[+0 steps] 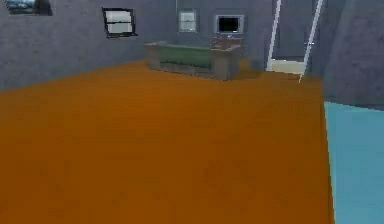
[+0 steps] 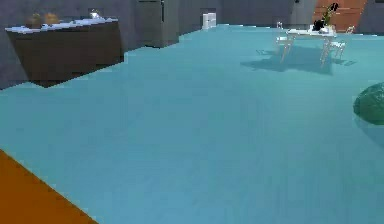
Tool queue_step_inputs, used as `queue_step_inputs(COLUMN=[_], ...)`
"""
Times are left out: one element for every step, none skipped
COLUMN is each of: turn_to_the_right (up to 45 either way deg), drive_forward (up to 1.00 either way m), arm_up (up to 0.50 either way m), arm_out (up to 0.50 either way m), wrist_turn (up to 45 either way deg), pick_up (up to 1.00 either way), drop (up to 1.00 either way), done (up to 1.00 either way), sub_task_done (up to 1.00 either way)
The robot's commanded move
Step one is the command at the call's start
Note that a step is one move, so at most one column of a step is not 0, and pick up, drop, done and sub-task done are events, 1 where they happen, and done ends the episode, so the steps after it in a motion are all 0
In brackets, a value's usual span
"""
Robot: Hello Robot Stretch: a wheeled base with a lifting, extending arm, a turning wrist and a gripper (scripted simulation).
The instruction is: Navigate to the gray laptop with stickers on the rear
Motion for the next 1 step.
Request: queue_step_inputs(turn_to_the_right=[45.0], drive_forward=[0.0], arm_up=[0.0], arm_out=[0.0], wrist_turn=[0.0], pick_up=[0.0], drop=[0.0], done=[0.0], sub_task_done=[0.0])
